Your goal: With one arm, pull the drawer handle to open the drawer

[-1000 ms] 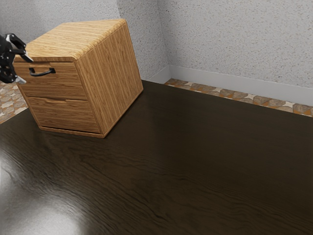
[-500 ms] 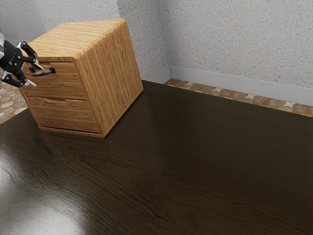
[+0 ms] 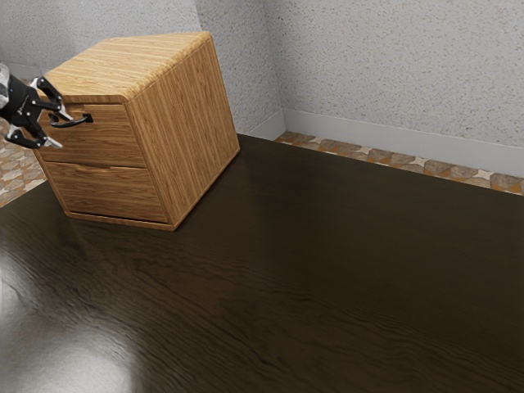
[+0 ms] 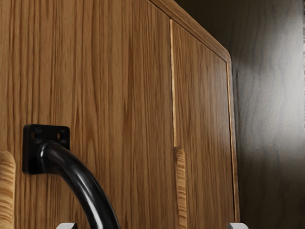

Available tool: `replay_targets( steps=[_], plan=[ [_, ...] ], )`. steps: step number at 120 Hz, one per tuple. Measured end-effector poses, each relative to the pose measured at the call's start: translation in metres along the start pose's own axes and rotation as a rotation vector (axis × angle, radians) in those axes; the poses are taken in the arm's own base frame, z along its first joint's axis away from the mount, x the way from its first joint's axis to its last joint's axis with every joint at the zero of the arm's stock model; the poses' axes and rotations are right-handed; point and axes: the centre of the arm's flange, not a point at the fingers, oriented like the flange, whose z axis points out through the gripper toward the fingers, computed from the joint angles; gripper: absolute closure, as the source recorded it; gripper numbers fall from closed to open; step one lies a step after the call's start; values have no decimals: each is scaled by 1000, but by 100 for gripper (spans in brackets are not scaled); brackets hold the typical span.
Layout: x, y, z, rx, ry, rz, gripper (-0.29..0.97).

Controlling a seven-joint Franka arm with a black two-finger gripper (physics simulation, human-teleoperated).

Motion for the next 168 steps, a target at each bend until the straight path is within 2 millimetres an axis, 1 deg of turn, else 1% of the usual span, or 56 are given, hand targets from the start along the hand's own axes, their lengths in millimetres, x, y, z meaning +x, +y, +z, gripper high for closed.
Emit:
replay_targets(
  steps=[21,41,98,110,115,122,128,137,143,154,168],
  plan=[
    [-3,2,-5,-10,-19,6,46],
    [-6,5,-6,-27,-28,7,51],
    [-6,8,-5,-48,-30,11,53],
    [-6,10,-4,-58,-28,7,51],
    [-6,12,-8,-59,-32,4,56],
    [-11,18,-14,-62,-41,-11,65],
    [-12,24,-18,-71,-48,-21,67],
    [-6,31,-23,-85,-59,-24,68],
    [-3,34,-28,-89,-66,-26,67],
    [-2,41,-40,-90,-82,-39,71],
    [4,50,-47,-101,-91,-50,68]
  ],
)
